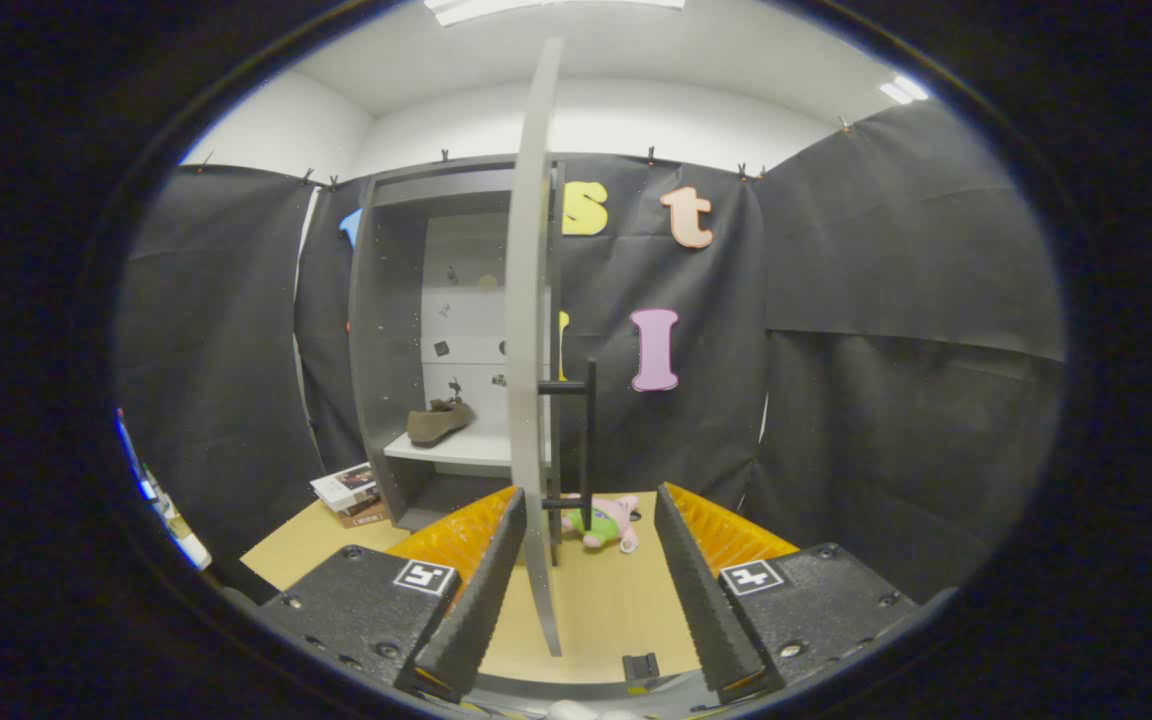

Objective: Open the shoe cabinet door, grab the shoes and put them into the shoe cabinet, then close the shoe cabinet door.

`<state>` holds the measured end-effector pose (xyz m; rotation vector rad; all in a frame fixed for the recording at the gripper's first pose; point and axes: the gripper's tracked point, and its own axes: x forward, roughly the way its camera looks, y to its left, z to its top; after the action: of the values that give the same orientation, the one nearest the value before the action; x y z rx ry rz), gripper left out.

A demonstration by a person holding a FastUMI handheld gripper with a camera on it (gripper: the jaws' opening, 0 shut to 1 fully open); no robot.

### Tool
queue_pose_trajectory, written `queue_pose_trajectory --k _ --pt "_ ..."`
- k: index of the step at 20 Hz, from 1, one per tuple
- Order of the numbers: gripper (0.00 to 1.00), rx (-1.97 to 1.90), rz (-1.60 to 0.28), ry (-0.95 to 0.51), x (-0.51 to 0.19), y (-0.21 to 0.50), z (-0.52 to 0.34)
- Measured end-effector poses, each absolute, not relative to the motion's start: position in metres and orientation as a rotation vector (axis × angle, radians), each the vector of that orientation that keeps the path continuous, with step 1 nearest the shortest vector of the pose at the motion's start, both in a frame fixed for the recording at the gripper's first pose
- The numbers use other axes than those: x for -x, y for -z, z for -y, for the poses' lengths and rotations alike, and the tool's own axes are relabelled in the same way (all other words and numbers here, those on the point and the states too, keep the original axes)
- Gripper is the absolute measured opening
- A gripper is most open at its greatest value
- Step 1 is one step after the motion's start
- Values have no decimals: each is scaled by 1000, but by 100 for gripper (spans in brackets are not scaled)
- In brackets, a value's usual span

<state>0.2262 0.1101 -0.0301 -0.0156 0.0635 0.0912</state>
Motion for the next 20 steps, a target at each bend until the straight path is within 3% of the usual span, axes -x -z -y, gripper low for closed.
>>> queue_pose_trajectory --k 2,7,20 --pt "90 24 -71 -91 -210 42 -129" --pt "92 37 -166 -163 -193 112 -201" --pt "92 -11 -469 -306 -289 330 -353"
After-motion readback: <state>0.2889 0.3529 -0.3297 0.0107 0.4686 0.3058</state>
